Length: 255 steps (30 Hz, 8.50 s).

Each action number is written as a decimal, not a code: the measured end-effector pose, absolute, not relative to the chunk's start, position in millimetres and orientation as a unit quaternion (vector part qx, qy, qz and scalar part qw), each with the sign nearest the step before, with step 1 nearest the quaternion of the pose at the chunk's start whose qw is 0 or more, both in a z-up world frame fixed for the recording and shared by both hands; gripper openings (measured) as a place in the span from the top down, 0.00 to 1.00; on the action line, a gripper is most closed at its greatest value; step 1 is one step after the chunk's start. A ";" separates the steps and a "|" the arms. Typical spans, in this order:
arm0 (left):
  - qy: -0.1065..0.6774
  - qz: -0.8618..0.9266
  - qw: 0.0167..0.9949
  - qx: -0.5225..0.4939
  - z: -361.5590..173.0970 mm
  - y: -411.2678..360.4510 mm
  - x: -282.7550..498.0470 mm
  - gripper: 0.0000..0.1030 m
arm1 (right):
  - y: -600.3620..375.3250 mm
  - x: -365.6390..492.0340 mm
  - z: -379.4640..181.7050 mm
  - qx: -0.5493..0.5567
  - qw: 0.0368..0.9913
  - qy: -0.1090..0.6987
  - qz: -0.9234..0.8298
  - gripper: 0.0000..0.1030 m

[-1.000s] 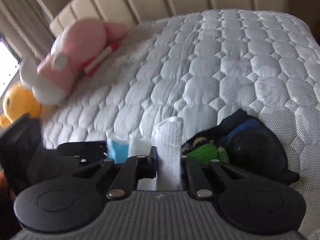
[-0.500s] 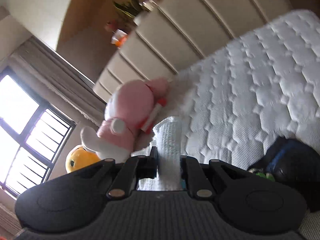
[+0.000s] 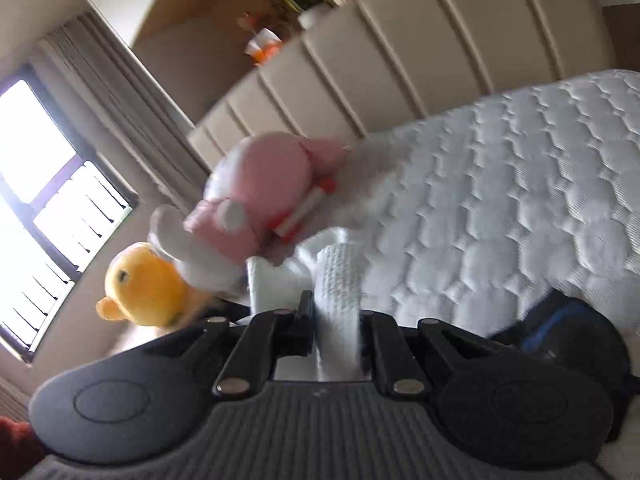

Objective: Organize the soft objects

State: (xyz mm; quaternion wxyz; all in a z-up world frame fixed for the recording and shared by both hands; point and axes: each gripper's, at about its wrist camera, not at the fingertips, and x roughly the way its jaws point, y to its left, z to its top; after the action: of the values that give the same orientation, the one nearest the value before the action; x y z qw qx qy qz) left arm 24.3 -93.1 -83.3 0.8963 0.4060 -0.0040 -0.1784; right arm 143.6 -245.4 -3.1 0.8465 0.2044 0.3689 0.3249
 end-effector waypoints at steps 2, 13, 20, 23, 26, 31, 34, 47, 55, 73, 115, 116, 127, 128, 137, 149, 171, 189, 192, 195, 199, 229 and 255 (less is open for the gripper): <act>0.002 -0.172 0.905 0.389 -79.3 -89.9 26.5 0.43 | -250.5 149.7 -10.2 0.207 0.847 0.385 0.303 0.90; 0.240 -0.190 0.937 0.169 -69.5 -46.8 82.6 0.30 | -247.8 158.2 -60.0 0.125 0.842 0.472 0.227 0.90; 0.365 -0.232 0.869 -0.238 -75.4 41.5 131.7 0.18 | -217.5 151.0 -76.9 0.044 0.831 0.501 0.237 0.86; 0.382 -0.270 0.845 -0.259 -53.3 59.3 133.8 0.08 | -217.6 149.8 -72.0 0.052 0.833 0.493 0.245 0.86; 0.387 -0.319 0.865 0.003 -24.6 32.1 111.8 0.03 | -220.2 151.0 -68.4 0.064 0.833 0.490 0.249 0.86; 0.420 -0.337 0.774 0.333 -72.9 -18.3 64.3 0.03 | -218.8 149.5 -63.4 0.069 0.832 0.486 0.260 0.86; 0.428 -0.319 0.774 0.342 -103.7 -28.4 60.6 0.14 | -222.6 146.8 -56.8 0.076 0.836 0.475 0.262 0.86; 0.336 -0.253 0.886 0.194 -102.9 -77.4 99.8 0.40 | -244.4 151.2 -47.7 0.214 0.808 0.456 0.306 0.85; 0.356 -0.255 0.881 0.178 -102.8 -71.1 100.0 0.40 | -221.5 156.6 -68.3 0.091 0.832 0.485 0.254 0.85; 0.407 -0.207 0.882 0.118 -112.9 -47.7 125.6 0.24 | -341.4 189.9 -51.1 0.080 0.891 0.434 0.103 0.86; 0.473 -0.094 0.864 -0.146 -62.1 -6.4 95.4 0.00 | -257.0 213.1 -36.7 0.320 0.791 0.438 0.283 0.05; 0.476 -0.095 0.862 -0.145 -63.2 -5.8 94.4 0.00 | -253.5 217.8 -45.9 0.317 0.782 0.461 0.276 0.05; 0.437 -0.146 0.877 -0.138 -61.2 1.2 106.3 0.00 | -247.1 238.4 -82.6 0.132 0.833 0.497 0.204 0.05; 0.413 -0.187 0.881 -0.134 -53.6 0.1 107.9 0.00 | -250.8 243.4 -85.7 0.163 0.822 0.503 0.210 0.05; 0.371 -0.439 0.812 -0.103 -52.8 -29.6 175.0 0.00 | -275.7 272.9 -119.5 0.368 0.725 0.517 0.265 0.04; 0.491 -0.451 0.732 -0.141 -120.9 -50.9 254.8 0.00 | -311.6 286.8 -118.9 0.321 0.782 0.484 0.228 0.04; 0.467 -0.206 0.853 -0.112 -74.5 -23.3 210.8 0.00 | -321.1 217.4 -52.6 0.256 0.855 0.428 0.144 0.01; 0.402 -0.083 0.911 0.040 -15.9 -63.9 78.6 0.00 | -273.0 67.7 -6.7 0.043 0.873 0.485 0.003 0.00; 0.408 -0.097 0.906 0.050 -16.2 -69.5 71.4 0.00 | -280.0 56.1 -6.0 0.041 0.871 0.489 -0.023 0.00; 0.421 -0.096 0.901 0.041 -16.4 -71.3 69.2 0.00 | -291.4 50.5 1.9 0.056 0.874 0.481 -0.036 0.00; 0.413 -0.089 0.906 -0.005 -6.3 -65.7 65.8 0.00 | -294.9 40.9 14.6 0.061 0.878 0.472 -0.046 0.00; 0.442 -0.073 0.894 -0.018 -8.2 -48.1 48.6 0.00 | -267.1 41.0 5.0 -0.003 0.868 0.496 -0.018 0.00; 0.447 -0.047 0.893 0.003 -9.3 -51.0 45.6 0.00 | -269.7 41.9 5.3 0.003 0.869 0.495 -0.007 0.00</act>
State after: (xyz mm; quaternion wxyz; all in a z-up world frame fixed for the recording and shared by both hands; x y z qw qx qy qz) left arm 45.6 -51.0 -9.3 0.8933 0.0028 0.4470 -0.0466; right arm 41.9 -269.7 5.3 0.8686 0.0032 0.4955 -0.0067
